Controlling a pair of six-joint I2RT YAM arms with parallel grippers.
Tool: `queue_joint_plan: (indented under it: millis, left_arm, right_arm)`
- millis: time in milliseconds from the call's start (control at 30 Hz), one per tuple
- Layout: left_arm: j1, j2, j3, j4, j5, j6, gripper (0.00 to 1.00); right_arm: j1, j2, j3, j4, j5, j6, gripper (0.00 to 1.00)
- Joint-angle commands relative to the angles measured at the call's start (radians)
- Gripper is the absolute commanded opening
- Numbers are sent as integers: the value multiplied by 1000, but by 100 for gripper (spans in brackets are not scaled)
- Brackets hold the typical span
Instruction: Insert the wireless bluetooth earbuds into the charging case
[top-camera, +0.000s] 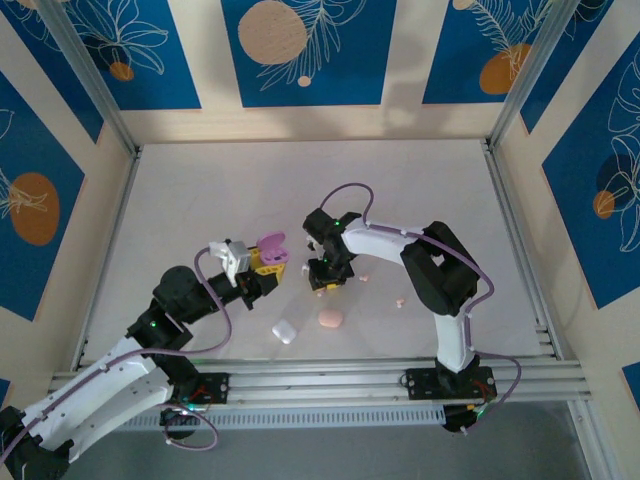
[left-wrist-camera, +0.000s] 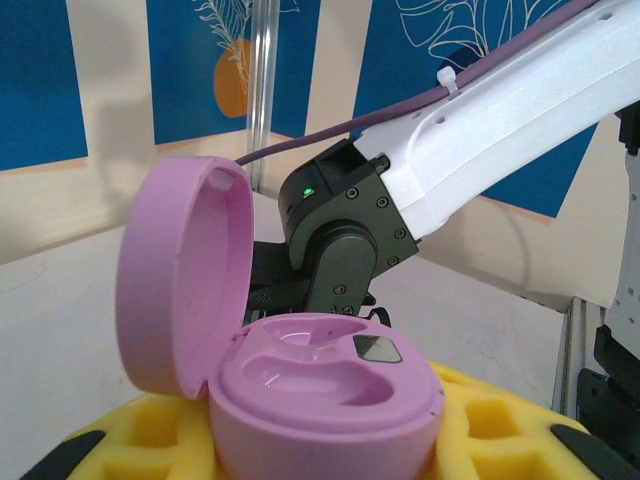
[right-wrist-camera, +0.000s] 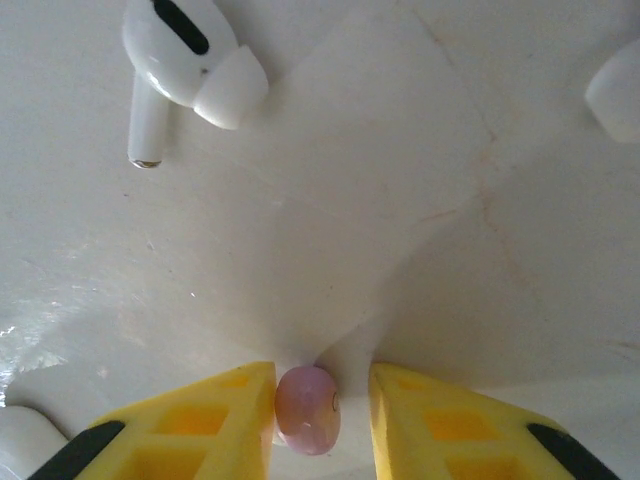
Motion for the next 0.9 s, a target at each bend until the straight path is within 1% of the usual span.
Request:
queue_joint_plan:
  millis: [0, 100, 300, 500, 567, 667, 800, 867]
  left_arm:
    - [-2, -11, 40, 10, -9, -11, 27]
    - [-3, -10, 37, 15, -9, -12, 27]
    - [-2, -4, 37, 20, -6, -15, 27]
    - [-2, -1, 37, 22, -6, -16, 27]
    - [-2, 3, 39, 24, -3, -17, 27]
    - [-2, 9, 41, 26, -1, -18, 27]
    - [-3, 12, 41, 28, 3, -20, 27]
    - [-2, 13, 41, 28, 3, -19, 27]
  right_arm:
    - [-24, -54, -38, -7, -3, 9, 32]
    - [-47, -84, -66, 11, -30, 12, 30]
    - [-76, -109, -100, 17, -36, 11, 30]
    - [-83, -136, -117, 13, -45, 13, 30]
    - [-78, -142, -119, 17, -56, 21, 32]
    - [-76, -152, -125, 36, -78, 46, 37]
    - [-65, -147, -118, 36, -98, 53, 38]
    - [-55, -134, -117, 22, -89, 56, 38]
